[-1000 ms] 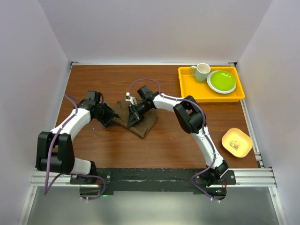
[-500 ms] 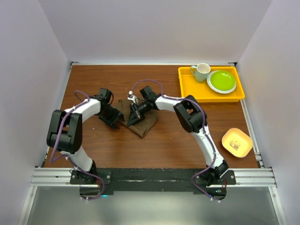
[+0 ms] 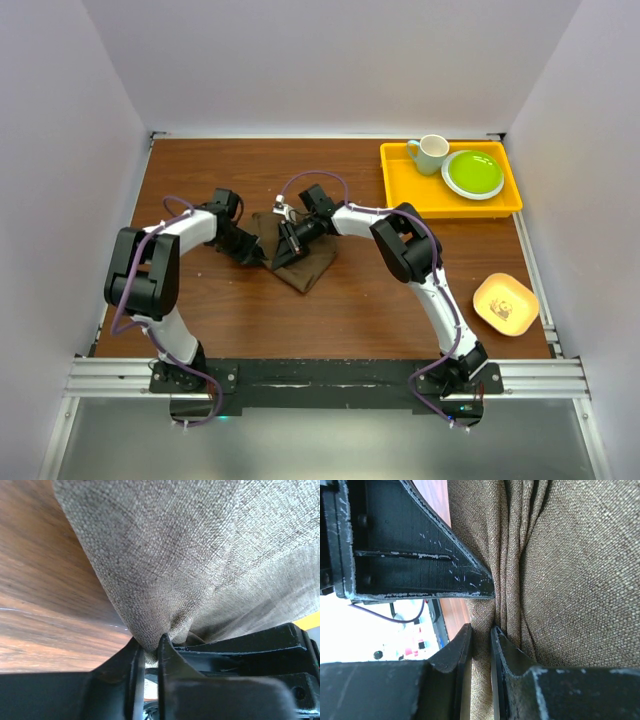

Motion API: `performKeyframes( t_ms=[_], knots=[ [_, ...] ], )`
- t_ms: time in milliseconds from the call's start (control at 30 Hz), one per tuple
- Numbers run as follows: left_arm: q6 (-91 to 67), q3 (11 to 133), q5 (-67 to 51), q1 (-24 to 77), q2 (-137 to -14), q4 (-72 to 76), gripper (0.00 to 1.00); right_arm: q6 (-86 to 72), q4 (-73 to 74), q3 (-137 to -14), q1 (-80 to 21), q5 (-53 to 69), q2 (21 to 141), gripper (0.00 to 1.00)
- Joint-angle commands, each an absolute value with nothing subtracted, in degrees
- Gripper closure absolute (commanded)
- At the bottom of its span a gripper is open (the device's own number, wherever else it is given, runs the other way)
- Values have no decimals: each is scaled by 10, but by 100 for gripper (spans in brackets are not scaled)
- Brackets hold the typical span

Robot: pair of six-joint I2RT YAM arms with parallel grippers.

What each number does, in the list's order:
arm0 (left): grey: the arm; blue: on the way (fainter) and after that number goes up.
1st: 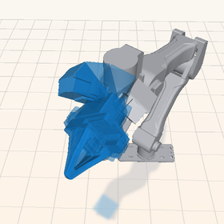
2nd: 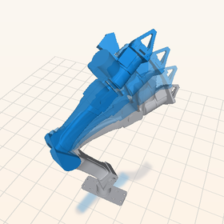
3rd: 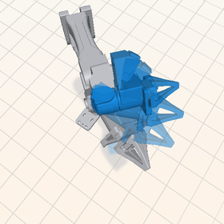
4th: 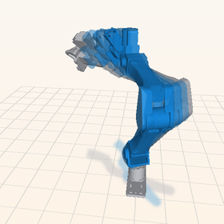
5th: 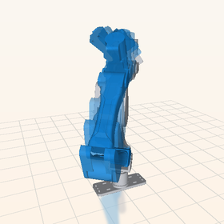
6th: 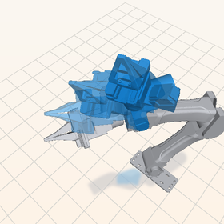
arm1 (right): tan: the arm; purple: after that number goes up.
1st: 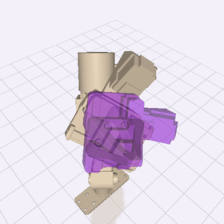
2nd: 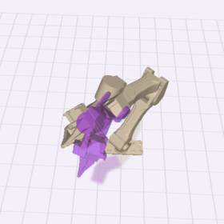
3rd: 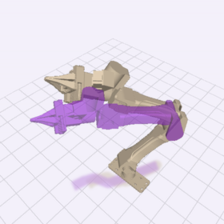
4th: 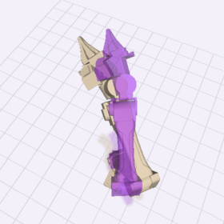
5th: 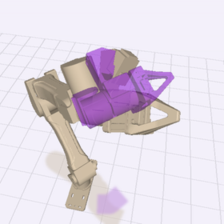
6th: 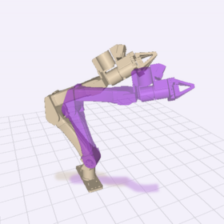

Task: Fold the napkin, place the utensils inside, and roll it up
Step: Roll the napkin with the utensil

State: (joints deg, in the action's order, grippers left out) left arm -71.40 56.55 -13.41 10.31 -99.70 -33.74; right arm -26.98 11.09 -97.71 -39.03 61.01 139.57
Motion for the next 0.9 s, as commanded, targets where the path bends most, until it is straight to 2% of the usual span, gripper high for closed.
performKeyframes(
  t_ms=[0,100,133,267,467,700,867],
  knots=[
    [-701,534,-105,105,-1022,-335,100,-234,145,-985,-389,574,1374,100],
    [-698,529,-106,106,-1011,-346,100,-157,227,-1017,-390,520,1351,88],
    [-700,522,-114,106,-1002,-351,100,-145,243,-1026,-390,504,1343,74],
    [-711,513,-124,106,-981,-373,100,-98,305,-1029,-402,424,1288,49],
    [-711,511,-163,106,-974,-385,100,-25,327,-991,-454,298,1209,37],
    [-708,533,-172,105,-974,-415,100,97,220,-874,-598,-37,1145,34],
    [-705,534,-169,105,-972,-422,100,105,157,-849,-635,-131,1155,34]
  ],
)
